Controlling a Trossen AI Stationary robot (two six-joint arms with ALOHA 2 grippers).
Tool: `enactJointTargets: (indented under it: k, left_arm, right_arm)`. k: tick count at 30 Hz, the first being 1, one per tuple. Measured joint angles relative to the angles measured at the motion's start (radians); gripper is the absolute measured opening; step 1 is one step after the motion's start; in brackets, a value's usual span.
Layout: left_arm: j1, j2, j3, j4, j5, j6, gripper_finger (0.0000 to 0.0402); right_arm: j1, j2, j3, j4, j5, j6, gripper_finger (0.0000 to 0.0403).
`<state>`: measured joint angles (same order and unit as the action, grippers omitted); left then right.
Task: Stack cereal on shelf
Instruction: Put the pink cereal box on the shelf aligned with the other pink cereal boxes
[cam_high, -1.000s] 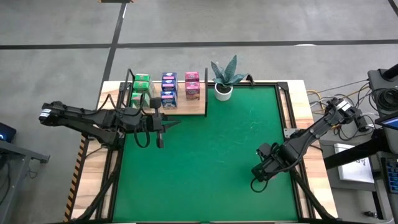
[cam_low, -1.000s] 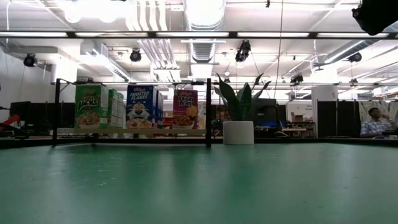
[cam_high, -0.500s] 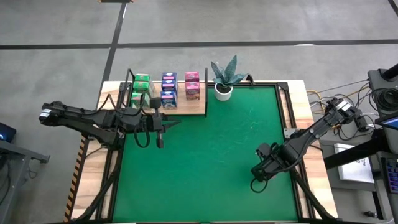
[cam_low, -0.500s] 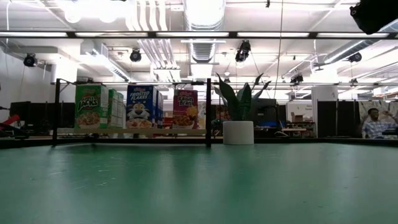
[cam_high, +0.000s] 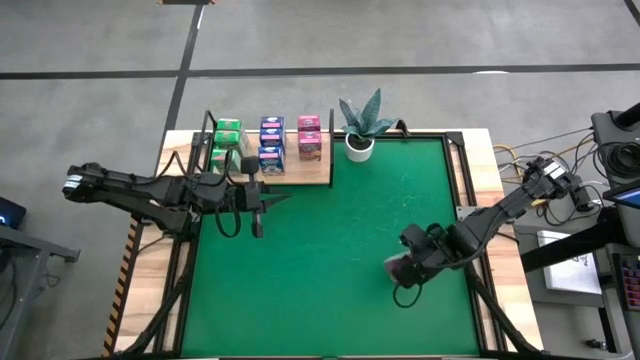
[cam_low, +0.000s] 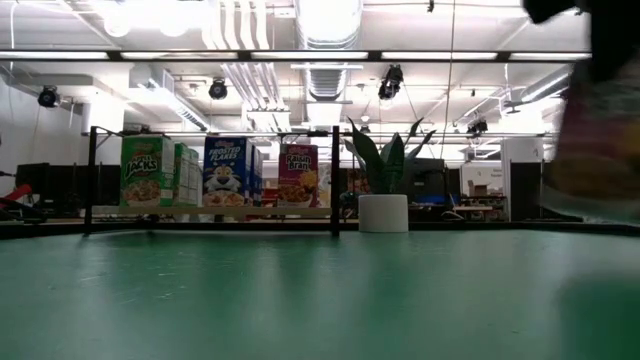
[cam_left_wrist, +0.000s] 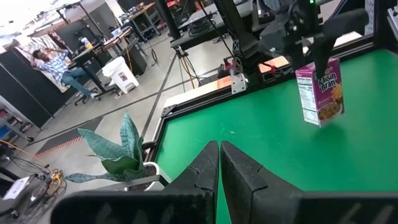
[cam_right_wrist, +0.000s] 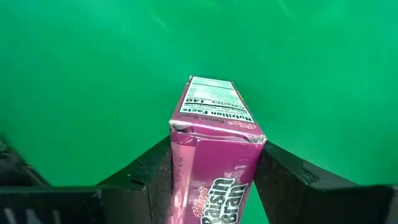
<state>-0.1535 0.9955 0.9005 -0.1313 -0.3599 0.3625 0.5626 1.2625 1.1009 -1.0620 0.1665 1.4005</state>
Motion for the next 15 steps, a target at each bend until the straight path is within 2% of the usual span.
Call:
enactJointTargets:
  k: [7,15]
  left_arm:
    - [0.000,-0.003,0.000,0.039,0.001,0.073,0.0000]
    - [0.003,-0.013,-0.023,0.068,0.002,0.079,0.0000]
  right_arm:
    - [-0.154,0.000,0.035,0.205,0.021,-0.352,0.0180]
    - [-0.312,0.000,0.058,0.464,0.014,-0.794,0.0180]
